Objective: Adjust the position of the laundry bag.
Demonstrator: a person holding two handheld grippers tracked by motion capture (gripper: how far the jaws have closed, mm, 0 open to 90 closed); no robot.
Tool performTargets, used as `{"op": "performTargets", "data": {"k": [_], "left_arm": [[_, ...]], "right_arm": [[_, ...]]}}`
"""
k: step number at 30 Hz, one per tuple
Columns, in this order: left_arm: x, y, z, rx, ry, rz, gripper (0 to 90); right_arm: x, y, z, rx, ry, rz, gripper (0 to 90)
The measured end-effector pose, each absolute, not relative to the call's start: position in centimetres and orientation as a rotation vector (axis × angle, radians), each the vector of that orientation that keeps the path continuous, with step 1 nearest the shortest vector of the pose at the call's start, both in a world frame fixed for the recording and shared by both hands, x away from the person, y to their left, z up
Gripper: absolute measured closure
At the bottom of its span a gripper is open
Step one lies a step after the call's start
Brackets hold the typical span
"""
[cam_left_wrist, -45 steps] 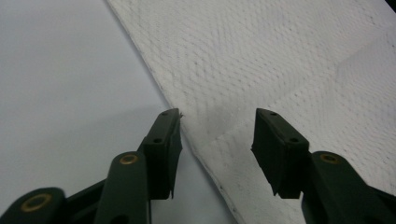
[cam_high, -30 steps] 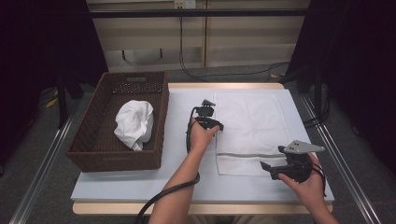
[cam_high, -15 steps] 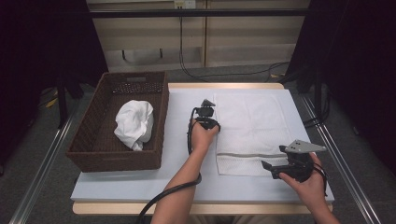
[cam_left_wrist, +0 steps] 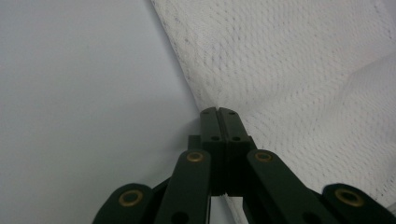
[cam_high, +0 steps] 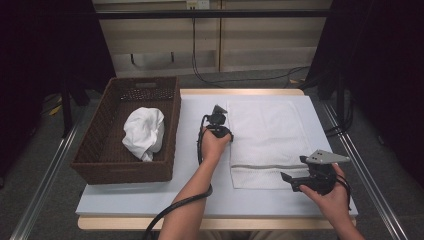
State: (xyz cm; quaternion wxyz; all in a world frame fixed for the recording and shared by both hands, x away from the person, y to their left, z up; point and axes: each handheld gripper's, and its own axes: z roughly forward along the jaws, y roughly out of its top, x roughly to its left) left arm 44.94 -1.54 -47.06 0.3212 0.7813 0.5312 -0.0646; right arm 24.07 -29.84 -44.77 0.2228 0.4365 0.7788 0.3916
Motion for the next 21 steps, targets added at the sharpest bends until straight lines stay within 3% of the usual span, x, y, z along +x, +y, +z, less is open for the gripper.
{"op": "performTargets", "data": {"k": [21], "left_arm": [[45.4, 1.0, -46.1, 2.092, 1.465, -0.139, 90.0]], "right_arm": [[24.0, -29.7, -44.8, 1.197, 2.159, 1.079, 7.9]]}}
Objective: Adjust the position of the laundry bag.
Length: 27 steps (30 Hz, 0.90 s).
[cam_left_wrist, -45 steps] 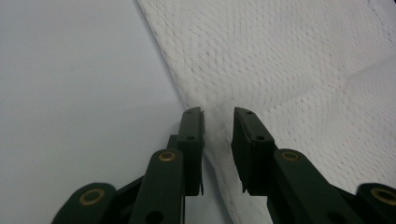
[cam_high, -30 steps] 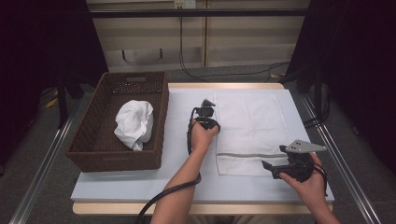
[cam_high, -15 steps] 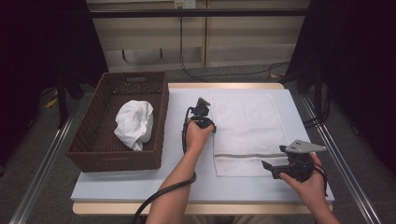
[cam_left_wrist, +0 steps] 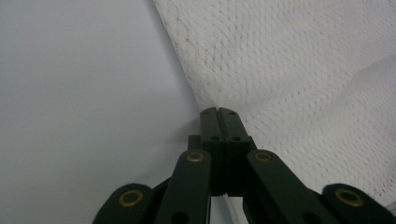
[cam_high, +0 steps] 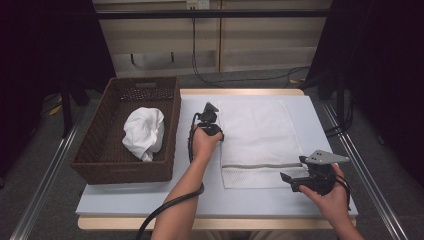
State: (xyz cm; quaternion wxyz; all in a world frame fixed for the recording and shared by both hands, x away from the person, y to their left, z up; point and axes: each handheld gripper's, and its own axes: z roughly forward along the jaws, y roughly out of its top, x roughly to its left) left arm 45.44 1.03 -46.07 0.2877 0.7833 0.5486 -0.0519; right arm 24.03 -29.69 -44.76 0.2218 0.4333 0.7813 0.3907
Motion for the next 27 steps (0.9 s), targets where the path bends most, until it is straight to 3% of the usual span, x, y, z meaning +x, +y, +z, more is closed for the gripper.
{"op": "performTargets", "data": {"k": [27], "left_arm": [[46.5, 3.7, -45.6, 2.089, 1.539, -0.105, 90.0]], "right_arm": [[24.1, -29.7, -44.9, 1.204, 2.162, 1.070, 7.8]]}}
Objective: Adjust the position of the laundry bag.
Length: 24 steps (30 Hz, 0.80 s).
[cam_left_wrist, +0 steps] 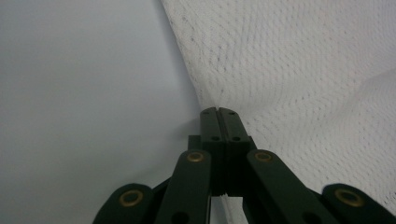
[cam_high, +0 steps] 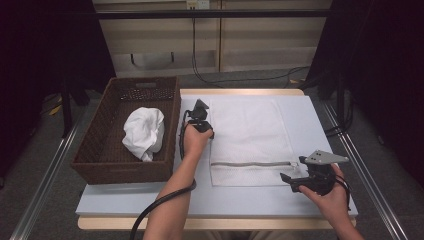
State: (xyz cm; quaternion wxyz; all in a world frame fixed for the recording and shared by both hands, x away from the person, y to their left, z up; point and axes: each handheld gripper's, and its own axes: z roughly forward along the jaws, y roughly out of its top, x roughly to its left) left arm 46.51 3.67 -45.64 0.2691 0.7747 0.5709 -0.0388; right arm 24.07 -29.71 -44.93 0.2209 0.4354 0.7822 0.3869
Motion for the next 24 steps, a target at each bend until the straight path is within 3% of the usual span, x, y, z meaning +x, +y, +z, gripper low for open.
{"op": "performTargets", "data": {"k": [24], "left_arm": [[47.1, 5.3, -45.1, 2.124, 1.582, -0.026, 90.0]], "right_arm": [[24.2, -29.8, -45.0, 1.196, 2.171, 1.064, 7.8]]}}
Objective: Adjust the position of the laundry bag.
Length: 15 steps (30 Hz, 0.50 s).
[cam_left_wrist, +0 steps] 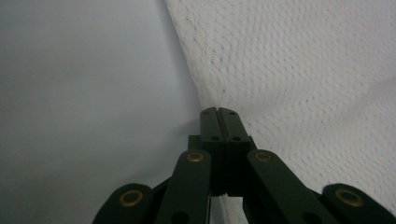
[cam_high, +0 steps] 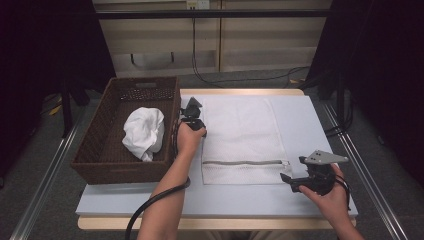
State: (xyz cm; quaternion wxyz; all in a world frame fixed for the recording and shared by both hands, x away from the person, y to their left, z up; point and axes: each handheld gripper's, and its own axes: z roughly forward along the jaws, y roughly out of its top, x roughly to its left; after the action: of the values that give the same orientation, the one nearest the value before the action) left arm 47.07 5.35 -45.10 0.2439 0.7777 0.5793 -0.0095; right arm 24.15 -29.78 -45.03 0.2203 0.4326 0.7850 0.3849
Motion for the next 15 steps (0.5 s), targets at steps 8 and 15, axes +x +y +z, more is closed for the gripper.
{"op": "performTargets", "data": {"k": [8, 15], "left_arm": [[47.2, 5.3, -44.5, 2.120, 1.585, -0.006, 90.0], [47.3, 5.9, -43.4, 2.114, 1.605, 0.024, 90.0]], "right_arm": [[24.1, -29.9, -45.1, 1.205, 2.169, 1.061, 7.8], [24.2, -29.9, -45.0, 1.208, 2.169, 1.066, 7.8]]}}
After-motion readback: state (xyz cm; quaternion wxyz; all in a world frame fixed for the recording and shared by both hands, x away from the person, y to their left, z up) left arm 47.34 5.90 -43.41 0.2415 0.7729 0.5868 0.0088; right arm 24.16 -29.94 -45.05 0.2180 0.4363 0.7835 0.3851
